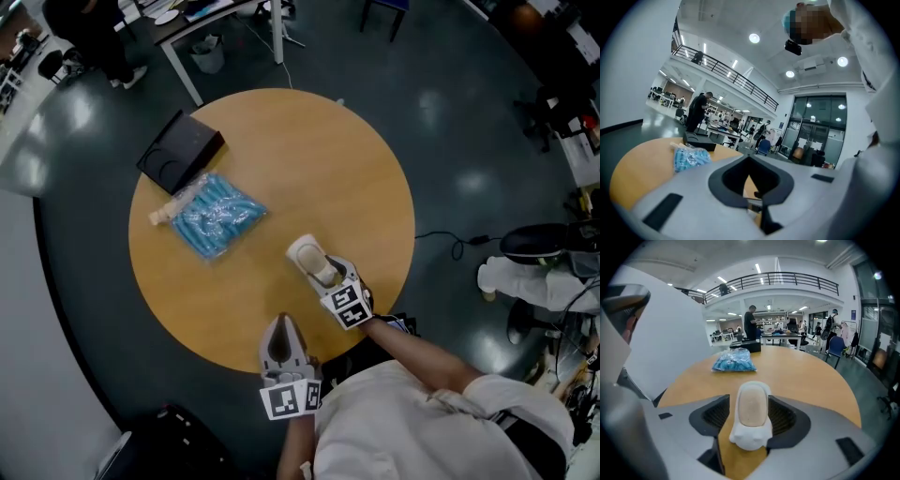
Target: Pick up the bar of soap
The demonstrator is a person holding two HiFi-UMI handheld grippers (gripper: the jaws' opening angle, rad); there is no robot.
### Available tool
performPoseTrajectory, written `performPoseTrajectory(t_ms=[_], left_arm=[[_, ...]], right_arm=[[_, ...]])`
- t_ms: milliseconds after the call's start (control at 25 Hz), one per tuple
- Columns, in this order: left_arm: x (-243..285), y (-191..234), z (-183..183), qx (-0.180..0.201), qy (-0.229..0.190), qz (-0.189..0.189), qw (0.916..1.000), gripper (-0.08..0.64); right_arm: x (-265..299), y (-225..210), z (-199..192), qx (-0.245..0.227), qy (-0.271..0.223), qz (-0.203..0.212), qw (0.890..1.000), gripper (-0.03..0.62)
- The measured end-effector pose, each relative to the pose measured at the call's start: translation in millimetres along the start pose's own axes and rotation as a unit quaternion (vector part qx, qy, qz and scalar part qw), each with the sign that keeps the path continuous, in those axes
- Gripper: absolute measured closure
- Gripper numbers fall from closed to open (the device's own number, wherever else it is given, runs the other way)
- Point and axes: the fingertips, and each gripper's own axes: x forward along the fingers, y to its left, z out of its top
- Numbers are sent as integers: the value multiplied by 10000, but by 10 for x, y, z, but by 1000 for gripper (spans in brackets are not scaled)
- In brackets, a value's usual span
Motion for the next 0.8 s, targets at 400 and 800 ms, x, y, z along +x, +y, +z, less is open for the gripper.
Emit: performPoseTrajectory(t_ms=[400,800], left_arm=[[58,161,-182,-111,231,236,9994,554],[35,189,-240,-49,263,317,9991,554]], right_arm=[[547,-83,-141,-495,609,-217,9967,299],[616,-76,-163,-531,597,-268,9964,313]])
